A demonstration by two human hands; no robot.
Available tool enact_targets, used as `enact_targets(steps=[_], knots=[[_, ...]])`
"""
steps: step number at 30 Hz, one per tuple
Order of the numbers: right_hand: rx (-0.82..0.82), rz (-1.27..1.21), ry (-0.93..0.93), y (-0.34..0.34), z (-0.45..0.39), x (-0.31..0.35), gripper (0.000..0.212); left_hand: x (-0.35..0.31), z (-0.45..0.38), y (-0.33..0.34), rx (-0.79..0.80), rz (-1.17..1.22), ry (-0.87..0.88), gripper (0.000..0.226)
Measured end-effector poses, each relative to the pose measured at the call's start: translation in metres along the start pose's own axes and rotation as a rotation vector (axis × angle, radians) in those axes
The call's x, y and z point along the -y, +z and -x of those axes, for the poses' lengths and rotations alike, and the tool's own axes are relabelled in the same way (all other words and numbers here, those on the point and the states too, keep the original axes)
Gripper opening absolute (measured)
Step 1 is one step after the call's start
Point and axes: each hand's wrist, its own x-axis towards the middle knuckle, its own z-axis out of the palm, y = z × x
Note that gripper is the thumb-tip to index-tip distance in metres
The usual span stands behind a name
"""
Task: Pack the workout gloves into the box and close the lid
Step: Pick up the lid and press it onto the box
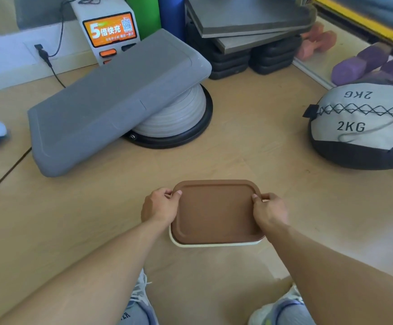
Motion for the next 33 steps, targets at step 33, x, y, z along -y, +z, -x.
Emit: enact_targets(steps=[33], knots=[[-0.007,0.580,-0.551,0.039,0.013,-0.027,0.065,0.028,0.015,0.031,0.012,-0.218,0.405,0.057]])
